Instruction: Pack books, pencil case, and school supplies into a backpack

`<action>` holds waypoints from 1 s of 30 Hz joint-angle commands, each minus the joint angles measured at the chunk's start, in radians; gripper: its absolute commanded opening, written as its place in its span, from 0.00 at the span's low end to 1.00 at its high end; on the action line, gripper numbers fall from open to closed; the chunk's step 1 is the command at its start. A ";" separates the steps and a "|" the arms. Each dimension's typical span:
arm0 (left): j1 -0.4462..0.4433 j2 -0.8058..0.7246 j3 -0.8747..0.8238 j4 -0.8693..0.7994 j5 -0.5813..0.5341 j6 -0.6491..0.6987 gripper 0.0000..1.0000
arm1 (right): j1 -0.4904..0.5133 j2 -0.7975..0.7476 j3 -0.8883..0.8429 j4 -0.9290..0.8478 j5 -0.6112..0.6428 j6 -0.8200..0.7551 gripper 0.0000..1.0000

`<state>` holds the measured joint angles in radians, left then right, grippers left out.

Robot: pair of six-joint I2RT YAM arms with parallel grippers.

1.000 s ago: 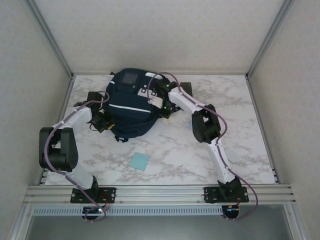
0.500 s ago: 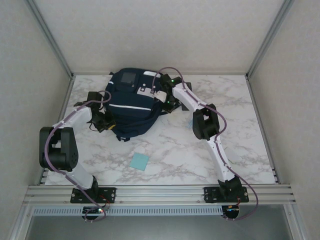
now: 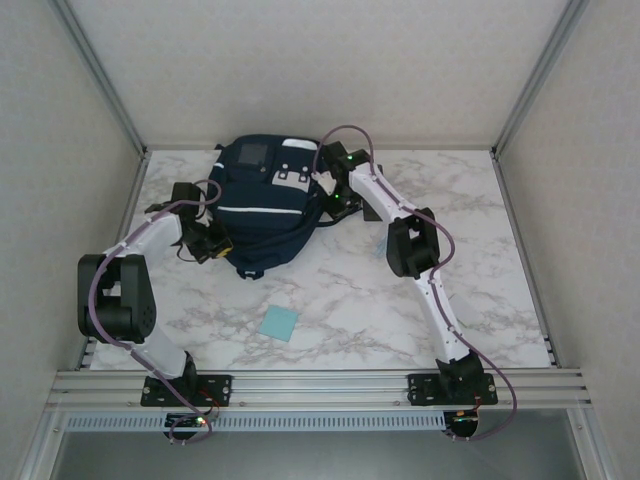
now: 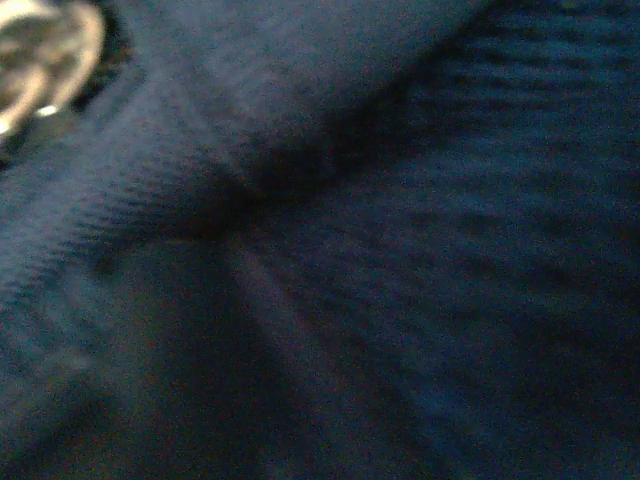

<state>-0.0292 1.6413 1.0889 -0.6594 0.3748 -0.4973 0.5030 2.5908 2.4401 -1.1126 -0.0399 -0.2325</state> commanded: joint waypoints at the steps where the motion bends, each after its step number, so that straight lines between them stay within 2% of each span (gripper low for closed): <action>1: 0.034 -0.042 0.002 -0.067 -0.043 0.011 0.00 | -0.069 -0.136 -0.083 0.112 -0.060 0.101 0.30; 4: 0.033 -0.050 0.005 -0.057 -0.037 -0.001 0.00 | -0.067 -0.232 -0.205 0.169 -0.152 0.137 0.41; 5: 0.034 -0.051 0.006 -0.053 -0.038 -0.002 0.00 | -0.067 -0.268 -0.251 0.191 -0.175 0.141 0.48; 11: 0.037 -0.031 0.033 -0.060 -0.086 -0.001 0.00 | -0.049 -0.421 -0.420 0.264 -0.213 0.166 0.51; 12: 0.039 -0.026 0.044 -0.068 -0.102 -0.003 0.04 | -0.042 -0.434 -0.432 0.268 -0.210 0.168 0.51; 13: 0.041 -0.022 0.058 -0.075 -0.120 -0.005 0.20 | -0.030 -0.447 -0.445 0.279 -0.195 0.174 0.51; 14: 0.039 -0.026 0.071 -0.084 -0.144 -0.014 0.46 | -0.015 -0.458 -0.460 0.293 -0.178 0.181 0.51; 15: 0.038 -0.036 0.079 -0.087 -0.166 -0.022 0.60 | 0.001 -0.462 -0.464 0.302 -0.165 0.187 0.51; 17: 0.034 -0.070 0.100 -0.096 -0.202 -0.037 0.72 | 0.033 -0.457 -0.460 0.312 -0.119 0.196 0.50; 22: 0.022 -0.155 0.141 -0.115 -0.267 -0.070 0.83 | 0.102 -0.399 -0.421 0.337 0.003 0.161 0.48; 30: -0.033 -0.139 0.030 0.072 -0.211 -0.261 0.84 | 0.111 -0.257 -0.302 0.342 0.016 0.168 0.46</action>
<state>-0.0387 1.4742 1.1656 -0.6460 0.1581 -0.6601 0.6212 2.2925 2.0918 -0.7822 -0.0605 -0.0658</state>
